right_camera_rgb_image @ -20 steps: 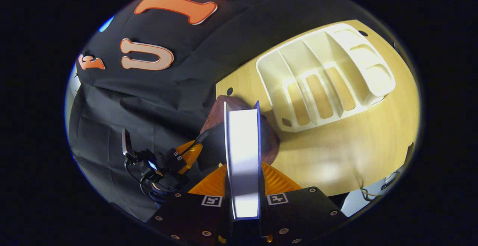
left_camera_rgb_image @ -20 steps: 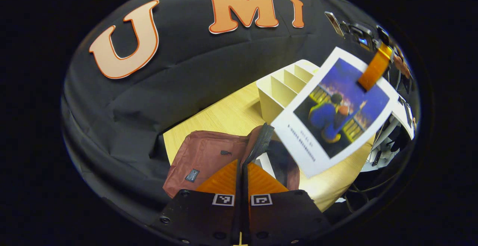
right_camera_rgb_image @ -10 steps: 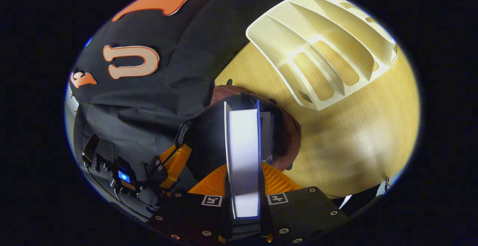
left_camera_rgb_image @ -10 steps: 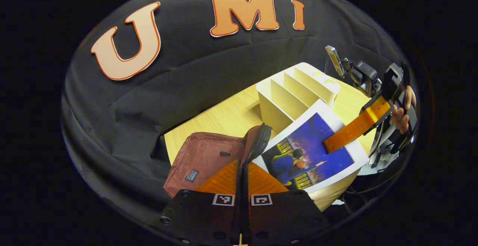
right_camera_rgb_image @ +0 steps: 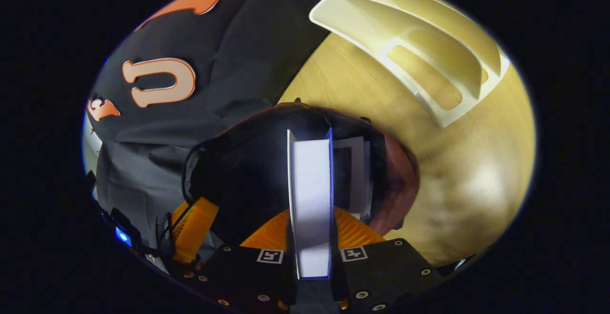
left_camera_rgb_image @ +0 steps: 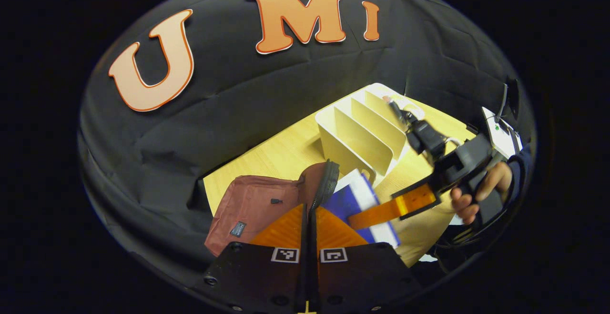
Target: Open the schoolbag, grab two books from the bookshelf and put them into the schoolbag.
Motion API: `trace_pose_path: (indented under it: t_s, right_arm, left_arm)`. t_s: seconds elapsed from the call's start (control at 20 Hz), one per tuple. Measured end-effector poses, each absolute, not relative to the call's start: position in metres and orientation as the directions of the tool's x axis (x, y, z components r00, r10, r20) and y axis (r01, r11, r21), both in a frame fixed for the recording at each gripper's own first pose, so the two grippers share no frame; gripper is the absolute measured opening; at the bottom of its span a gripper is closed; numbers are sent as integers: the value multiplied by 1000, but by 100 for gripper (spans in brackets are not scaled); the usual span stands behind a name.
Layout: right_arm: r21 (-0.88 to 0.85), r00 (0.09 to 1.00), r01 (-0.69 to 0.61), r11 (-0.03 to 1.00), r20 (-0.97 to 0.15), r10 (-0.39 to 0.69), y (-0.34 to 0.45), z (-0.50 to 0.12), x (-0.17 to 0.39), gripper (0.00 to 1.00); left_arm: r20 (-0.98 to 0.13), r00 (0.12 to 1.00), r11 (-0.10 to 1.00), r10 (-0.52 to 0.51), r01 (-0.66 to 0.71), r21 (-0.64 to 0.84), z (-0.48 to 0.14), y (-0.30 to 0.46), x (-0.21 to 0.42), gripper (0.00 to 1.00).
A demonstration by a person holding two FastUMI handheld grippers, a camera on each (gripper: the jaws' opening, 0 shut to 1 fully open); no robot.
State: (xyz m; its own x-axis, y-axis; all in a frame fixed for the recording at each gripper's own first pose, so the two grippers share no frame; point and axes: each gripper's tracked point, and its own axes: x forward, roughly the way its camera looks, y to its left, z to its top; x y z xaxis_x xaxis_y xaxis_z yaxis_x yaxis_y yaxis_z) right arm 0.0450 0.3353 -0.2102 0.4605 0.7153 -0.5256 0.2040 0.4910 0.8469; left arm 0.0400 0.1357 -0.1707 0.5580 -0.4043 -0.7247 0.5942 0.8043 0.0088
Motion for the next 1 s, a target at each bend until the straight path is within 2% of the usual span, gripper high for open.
trace_pose_path:
  t_s: [0.3, 0.55, 0.6, 0.65, 0.7, 0.75, 0.8, 0.9, 1.0]
  right_arm:
    - [872, 526, 213, 440, -482, 701, 361, -224, 70, 29]
    - [881, 537, 210, 424, -466, 703, 388, -240, 90, 29]
    - [880, 529, 221, 421, -471, 706, 391, -242, 90, 18]
    - [869, 521, 238, 434, -491, 698, 391, -244, 90, 31]
    - [848, 513, 245, 469, -524, 679, 387, -248, 88, 33]
    - [826, 511, 246, 508, -555, 656, 377, -248, 84, 41]
    - [818, 507, 251, 517, -566, 650, 370, -246, 85, 29]
    - [813, 496, 261, 521, -576, 650, 352, -239, 80, 82]
    - [835, 521, 253, 489, -544, 658, 329, -220, 77, 89]
  left_arm:
    - [-717, 546, 790, -433, 612, -10, -164, 131, 33, 2]
    - [-715, 543, 790, -440, 613, -21, -162, 131, 33, 2]
    - [-718, 546, 794, -432, 608, -16, -162, 134, 34, 2]
    - [-720, 552, 800, -421, 600, -9, -162, 137, 35, 2]
    - [-724, 556, 802, -408, 597, 6, -162, 141, 37, 2]
    - [-726, 560, 805, -398, 593, 16, -165, 144, 39, 2]
    - [-733, 557, 805, -391, 593, 22, -170, 144, 38, 2]
    - [-731, 559, 801, -391, 598, 30, -175, 143, 37, 2]
    - [-735, 555, 801, -389, 598, 27, -182, 141, 36, 2]
